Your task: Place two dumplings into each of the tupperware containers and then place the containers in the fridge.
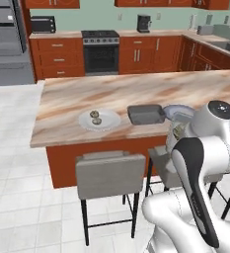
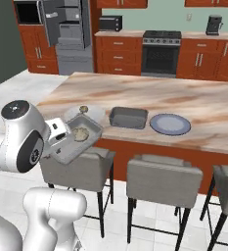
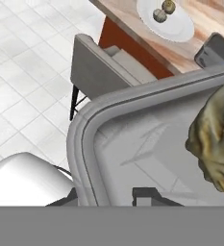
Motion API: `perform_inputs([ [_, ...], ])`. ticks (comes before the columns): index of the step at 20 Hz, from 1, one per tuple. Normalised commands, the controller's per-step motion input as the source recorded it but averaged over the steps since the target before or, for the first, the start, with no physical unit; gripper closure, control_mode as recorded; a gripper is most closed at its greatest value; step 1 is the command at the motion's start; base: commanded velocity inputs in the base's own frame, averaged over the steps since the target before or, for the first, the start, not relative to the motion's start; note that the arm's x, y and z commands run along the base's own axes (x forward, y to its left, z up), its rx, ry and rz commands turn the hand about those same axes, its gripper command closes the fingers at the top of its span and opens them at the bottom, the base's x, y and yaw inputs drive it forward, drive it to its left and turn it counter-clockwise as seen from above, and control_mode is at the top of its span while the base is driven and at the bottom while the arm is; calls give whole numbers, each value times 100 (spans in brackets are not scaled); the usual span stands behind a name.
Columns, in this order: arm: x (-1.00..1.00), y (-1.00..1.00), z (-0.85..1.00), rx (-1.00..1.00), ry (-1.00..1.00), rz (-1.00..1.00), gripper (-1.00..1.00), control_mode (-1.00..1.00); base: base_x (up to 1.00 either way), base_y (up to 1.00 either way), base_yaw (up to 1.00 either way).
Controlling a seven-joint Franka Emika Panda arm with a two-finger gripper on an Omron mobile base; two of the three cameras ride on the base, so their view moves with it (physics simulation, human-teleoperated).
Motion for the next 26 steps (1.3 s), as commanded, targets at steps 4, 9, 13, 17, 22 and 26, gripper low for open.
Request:
perform_inputs([
  [4, 0, 0, 0, 0, 0, 0, 100, 100, 2, 100, 0],
  [9, 0, 0, 0, 0, 0, 0, 100, 100, 14, 98, 0],
  [13, 0, 0, 0, 0, 0, 0, 100, 100, 35, 99, 0],
  [17, 0, 0, 0, 0, 0, 0, 100, 100, 57, 97, 0],
  [22, 0, 0, 0, 0, 0, 0, 100, 100, 77, 79, 0],
  [26, 0, 0, 0, 0, 0, 0, 100, 100, 86, 59, 0],
])
